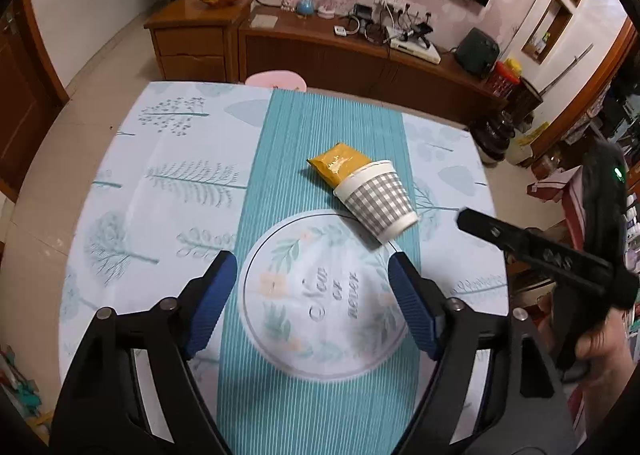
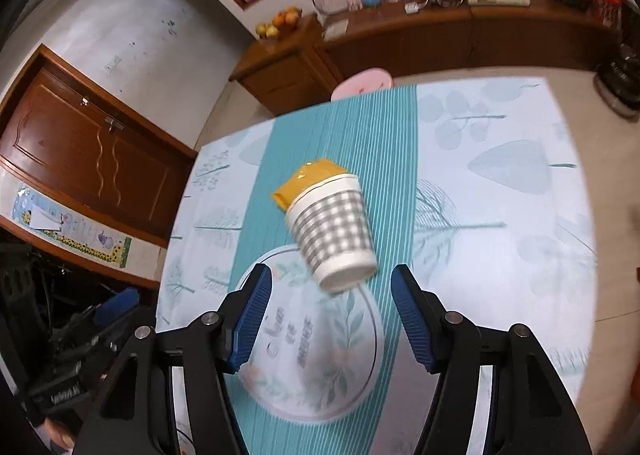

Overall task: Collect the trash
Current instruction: 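Grasp the grey-checked paper cup with the right gripper while the left grasps the yellow snack bag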

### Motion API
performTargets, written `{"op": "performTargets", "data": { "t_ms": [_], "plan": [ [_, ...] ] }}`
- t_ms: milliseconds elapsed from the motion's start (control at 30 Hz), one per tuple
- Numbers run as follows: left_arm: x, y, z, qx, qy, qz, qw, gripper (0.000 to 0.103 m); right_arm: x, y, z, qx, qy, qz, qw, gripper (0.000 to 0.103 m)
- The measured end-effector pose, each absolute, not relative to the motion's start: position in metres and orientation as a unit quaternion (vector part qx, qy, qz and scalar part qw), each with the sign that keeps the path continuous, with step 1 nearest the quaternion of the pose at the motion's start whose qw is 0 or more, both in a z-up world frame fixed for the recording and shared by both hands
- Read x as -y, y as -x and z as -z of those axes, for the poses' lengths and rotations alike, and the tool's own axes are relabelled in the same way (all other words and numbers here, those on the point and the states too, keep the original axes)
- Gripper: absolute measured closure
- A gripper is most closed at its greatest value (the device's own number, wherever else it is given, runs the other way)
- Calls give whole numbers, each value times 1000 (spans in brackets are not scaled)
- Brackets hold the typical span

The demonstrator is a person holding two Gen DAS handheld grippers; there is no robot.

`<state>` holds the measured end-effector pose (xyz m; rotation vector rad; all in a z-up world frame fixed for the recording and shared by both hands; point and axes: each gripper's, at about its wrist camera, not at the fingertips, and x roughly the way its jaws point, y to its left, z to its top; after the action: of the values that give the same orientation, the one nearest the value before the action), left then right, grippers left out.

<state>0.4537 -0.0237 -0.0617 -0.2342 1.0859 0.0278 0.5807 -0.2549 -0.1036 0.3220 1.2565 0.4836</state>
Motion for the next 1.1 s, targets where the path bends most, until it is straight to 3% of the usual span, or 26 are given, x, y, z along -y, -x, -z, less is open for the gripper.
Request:
{"op": "performTargets", "data": {
  "t_ms": [433, 600, 800, 1100],
  "plan": [
    [14, -504, 121, -545, 135, -9, 828, 29, 232, -629, 183, -637, -173, -260, 705, 40],
    [13, -514, 125, -545, 131, -7, 828, 29, 219, -629, 186, -639, -164, -297, 690, 40],
    [10, -524, 125, -545, 127, -5, 829, 29, 214, -616, 181, -639, -136, -325, 683, 51],
    [14, -539, 130, -552, 112, 8, 827, 29, 245, -601, 162, -626, -139, -316, 699, 54]
  ]
}}
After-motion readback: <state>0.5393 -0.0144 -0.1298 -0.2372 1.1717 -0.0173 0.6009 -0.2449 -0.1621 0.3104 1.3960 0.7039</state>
